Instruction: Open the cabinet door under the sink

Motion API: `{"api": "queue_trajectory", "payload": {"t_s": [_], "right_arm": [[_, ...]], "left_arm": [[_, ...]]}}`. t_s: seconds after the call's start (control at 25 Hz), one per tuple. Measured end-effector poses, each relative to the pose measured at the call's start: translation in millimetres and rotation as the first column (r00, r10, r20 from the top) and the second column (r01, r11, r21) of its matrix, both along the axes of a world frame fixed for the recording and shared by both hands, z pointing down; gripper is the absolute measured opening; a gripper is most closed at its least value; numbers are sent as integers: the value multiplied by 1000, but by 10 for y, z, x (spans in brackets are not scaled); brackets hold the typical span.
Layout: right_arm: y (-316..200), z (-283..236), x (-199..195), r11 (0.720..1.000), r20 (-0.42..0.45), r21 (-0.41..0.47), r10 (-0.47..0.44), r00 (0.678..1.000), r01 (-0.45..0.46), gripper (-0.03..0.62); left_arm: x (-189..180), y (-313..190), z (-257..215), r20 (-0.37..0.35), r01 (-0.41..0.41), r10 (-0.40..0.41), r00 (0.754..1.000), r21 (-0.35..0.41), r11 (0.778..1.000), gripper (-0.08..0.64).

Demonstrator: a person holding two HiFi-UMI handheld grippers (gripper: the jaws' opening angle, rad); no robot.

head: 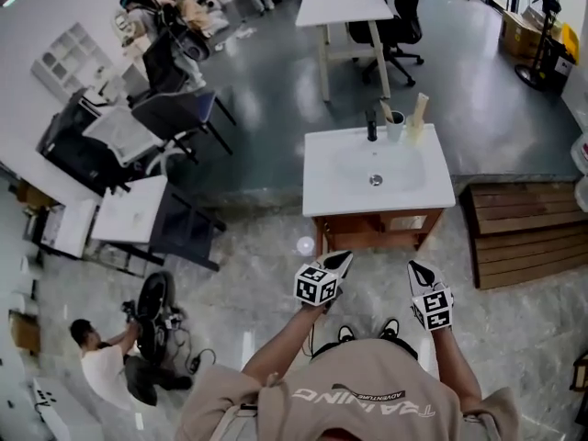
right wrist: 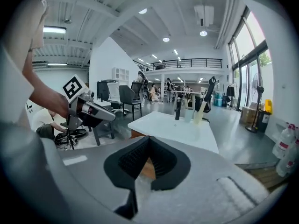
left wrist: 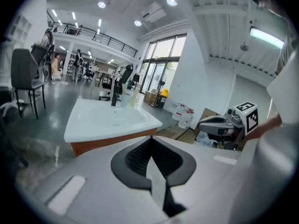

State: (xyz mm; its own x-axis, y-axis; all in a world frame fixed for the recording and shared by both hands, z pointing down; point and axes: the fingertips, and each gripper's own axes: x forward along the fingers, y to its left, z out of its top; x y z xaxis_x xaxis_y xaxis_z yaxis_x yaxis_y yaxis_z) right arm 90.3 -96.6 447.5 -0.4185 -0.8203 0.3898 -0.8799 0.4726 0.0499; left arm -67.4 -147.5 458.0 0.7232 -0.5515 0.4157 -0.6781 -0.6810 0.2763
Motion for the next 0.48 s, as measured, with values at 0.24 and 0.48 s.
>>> {"api": "queue_trajectory", "payload": {"t_s": [0.24, 0.48], "right_arm": [[-227, -733, 24, 988, -21, 150, -29, 999, 32, 3], [-346, -1252, -91, 962, -24, 261, -70, 997, 74, 2]], "left_arm": [[0, -164, -721, -10, 11, -9, 1000, 181, 983, 15], [-132, -204, -1196, -64, 62, -46, 997, 282, 957, 15]]}}
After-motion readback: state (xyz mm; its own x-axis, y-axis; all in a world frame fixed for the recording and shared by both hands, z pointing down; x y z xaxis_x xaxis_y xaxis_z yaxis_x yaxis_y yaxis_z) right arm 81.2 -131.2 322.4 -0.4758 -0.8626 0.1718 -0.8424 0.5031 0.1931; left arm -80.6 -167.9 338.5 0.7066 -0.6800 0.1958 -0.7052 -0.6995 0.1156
